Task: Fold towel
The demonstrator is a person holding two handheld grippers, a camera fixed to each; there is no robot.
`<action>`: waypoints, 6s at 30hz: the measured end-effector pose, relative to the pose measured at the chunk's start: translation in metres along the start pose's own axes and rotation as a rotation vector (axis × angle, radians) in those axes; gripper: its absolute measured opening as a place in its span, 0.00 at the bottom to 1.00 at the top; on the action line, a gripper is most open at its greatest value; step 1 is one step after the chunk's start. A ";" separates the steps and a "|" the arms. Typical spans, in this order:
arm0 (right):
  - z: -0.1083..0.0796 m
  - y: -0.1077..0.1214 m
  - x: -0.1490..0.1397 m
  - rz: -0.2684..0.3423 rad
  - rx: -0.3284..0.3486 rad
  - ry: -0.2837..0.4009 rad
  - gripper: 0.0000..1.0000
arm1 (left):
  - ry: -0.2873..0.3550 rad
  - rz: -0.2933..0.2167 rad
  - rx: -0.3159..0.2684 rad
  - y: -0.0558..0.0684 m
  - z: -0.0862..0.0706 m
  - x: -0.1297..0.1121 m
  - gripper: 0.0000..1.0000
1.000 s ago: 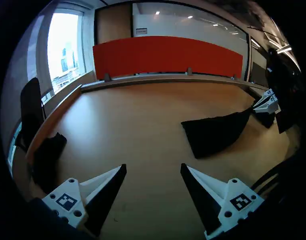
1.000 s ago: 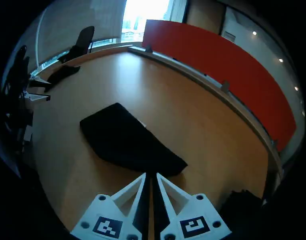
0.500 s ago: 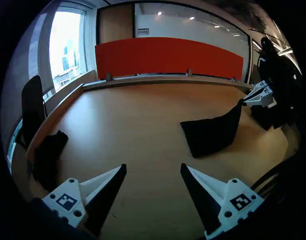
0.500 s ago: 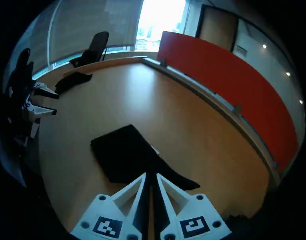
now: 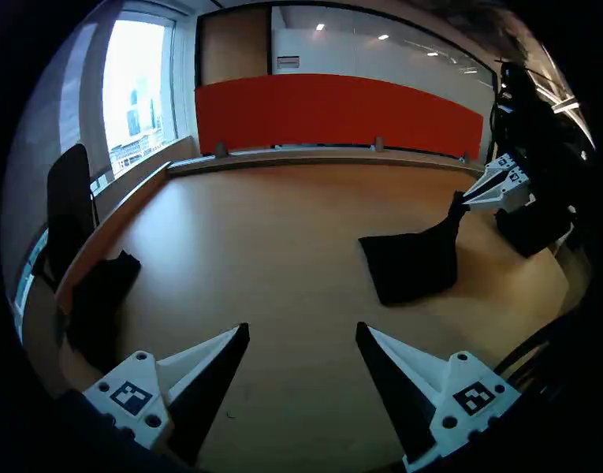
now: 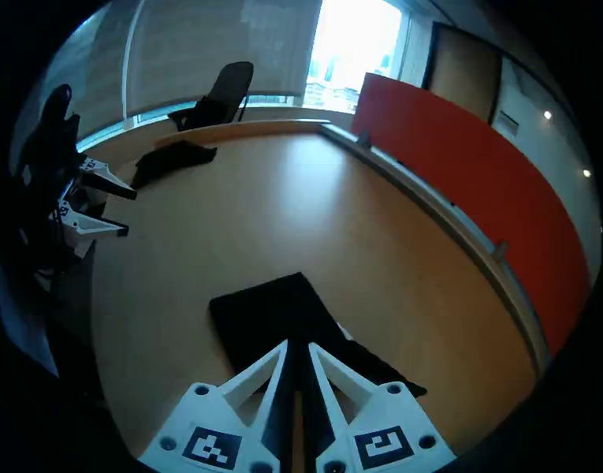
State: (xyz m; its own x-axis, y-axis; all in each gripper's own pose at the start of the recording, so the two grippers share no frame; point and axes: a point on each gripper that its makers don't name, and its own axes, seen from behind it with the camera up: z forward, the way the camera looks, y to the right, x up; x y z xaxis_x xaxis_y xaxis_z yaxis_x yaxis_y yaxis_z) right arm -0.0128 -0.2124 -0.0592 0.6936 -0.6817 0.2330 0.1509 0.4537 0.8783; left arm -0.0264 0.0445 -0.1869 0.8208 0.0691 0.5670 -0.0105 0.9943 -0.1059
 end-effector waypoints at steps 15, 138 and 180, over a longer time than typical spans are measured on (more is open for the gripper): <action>0.030 -0.019 0.014 -0.094 0.093 -0.031 0.03 | -0.004 -0.026 0.028 -0.012 -0.009 -0.009 1.00; 0.051 -0.077 -0.099 0.138 0.073 -0.248 0.34 | -0.014 -0.042 0.063 -0.021 -0.025 -0.025 1.00; 0.032 -0.048 -0.055 0.166 -0.011 -0.147 0.02 | -0.002 -0.041 0.053 -0.020 -0.029 -0.024 1.00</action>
State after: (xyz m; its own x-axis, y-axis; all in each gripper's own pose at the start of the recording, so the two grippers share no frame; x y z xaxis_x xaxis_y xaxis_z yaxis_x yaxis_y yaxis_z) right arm -0.0804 -0.2153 -0.1006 0.5998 -0.6730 0.4328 0.0511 0.5720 0.8186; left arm -0.0294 0.0205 -0.2227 0.8200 0.0287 0.5717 -0.0078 0.9992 -0.0390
